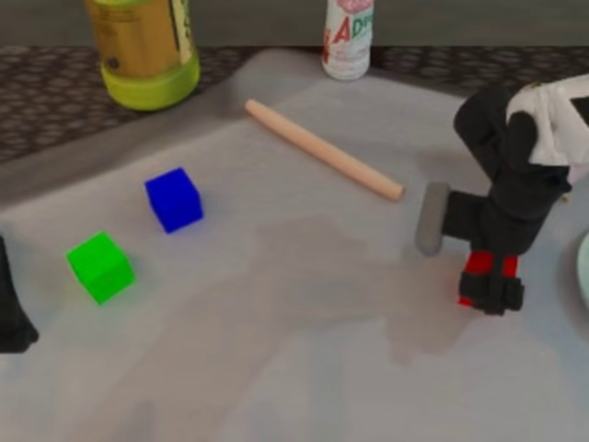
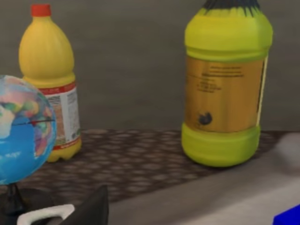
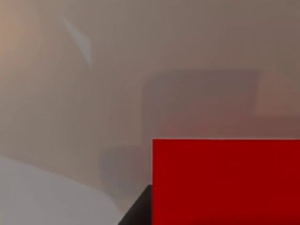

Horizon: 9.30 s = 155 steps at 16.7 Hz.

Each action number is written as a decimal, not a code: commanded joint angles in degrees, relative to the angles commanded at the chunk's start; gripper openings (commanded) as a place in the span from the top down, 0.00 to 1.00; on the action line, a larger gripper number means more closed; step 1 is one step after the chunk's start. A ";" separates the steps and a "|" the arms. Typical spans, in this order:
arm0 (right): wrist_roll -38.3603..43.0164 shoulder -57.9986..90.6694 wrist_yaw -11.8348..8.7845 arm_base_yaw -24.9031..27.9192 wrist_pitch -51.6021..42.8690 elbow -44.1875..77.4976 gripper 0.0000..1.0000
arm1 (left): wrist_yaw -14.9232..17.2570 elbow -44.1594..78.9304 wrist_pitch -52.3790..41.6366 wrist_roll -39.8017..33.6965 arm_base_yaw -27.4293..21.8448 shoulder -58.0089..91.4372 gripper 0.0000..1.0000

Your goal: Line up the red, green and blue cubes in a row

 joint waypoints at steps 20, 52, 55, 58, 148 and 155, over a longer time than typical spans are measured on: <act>0.63 -8.29 -0.51 0.48 -15.77 7.83 1.00 | 0.00 0.00 0.00 0.00 0.00 0.00 0.00; 17.67 20.53 -0.65 34.32 -27.77 48.63 1.00 | 0.00 0.00 0.00 0.00 0.00 0.00 0.00; 17.66 20.82 -0.64 34.50 -23.85 44.74 1.00 | 0.00 0.00 0.00 0.00 0.00 0.00 0.00; 17.65 20.84 -0.64 34.52 -23.72 44.62 1.00 | 0.00 0.00 0.00 0.00 0.00 0.00 0.00; 53.24 -122.52 -0.14 -18.61 42.21 -74.73 0.00 | 0.12 71.86 -42.57 39.82 -8.96 119.29 0.15; 53.24 -122.52 -0.14 -18.61 42.21 -74.73 0.00 | 0.12 71.86 -42.57 39.82 -8.96 119.29 0.68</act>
